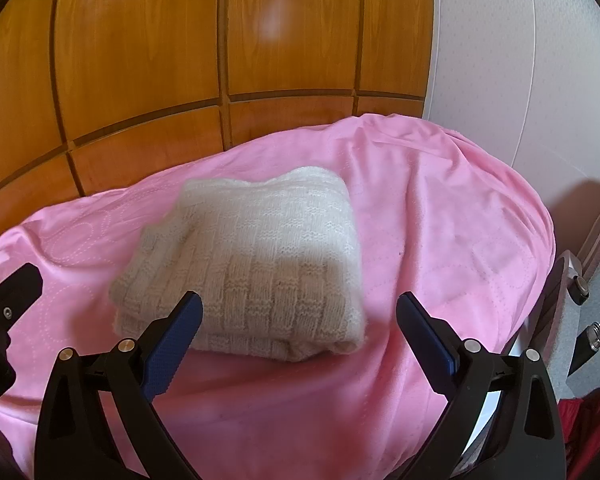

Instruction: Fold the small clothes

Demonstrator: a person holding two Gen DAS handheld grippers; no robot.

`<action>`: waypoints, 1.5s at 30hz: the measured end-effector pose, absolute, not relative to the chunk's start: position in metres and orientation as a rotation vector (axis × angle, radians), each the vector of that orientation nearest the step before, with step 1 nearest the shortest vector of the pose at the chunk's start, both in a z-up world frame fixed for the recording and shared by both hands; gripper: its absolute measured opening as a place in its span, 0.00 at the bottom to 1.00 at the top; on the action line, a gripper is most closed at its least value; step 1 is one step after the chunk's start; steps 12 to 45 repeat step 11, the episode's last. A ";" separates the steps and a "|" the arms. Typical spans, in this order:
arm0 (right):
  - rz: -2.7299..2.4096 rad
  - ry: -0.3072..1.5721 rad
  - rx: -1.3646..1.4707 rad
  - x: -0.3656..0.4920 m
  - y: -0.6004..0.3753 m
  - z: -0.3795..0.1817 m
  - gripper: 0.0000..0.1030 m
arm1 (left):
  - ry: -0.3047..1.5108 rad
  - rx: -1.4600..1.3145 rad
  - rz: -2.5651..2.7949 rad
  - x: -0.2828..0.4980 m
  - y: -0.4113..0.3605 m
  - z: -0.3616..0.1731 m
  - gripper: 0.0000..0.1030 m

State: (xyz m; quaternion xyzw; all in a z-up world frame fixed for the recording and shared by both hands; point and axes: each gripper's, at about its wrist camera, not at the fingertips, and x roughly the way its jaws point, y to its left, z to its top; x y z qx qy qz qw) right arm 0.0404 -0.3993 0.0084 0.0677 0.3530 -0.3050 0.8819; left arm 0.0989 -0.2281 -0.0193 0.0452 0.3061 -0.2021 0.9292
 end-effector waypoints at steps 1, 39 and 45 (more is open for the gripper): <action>-0.633 0.736 0.142 0.041 -0.399 0.008 0.94 | 0.624 0.094 -0.406 0.099 -0.229 -0.019 0.97; -0.644 0.699 0.236 0.046 -0.453 0.021 0.96 | 0.724 0.065 -0.363 0.118 -0.224 -0.038 0.98; -0.644 0.699 0.236 0.046 -0.453 0.021 0.96 | 0.724 0.065 -0.363 0.118 -0.224 -0.038 0.98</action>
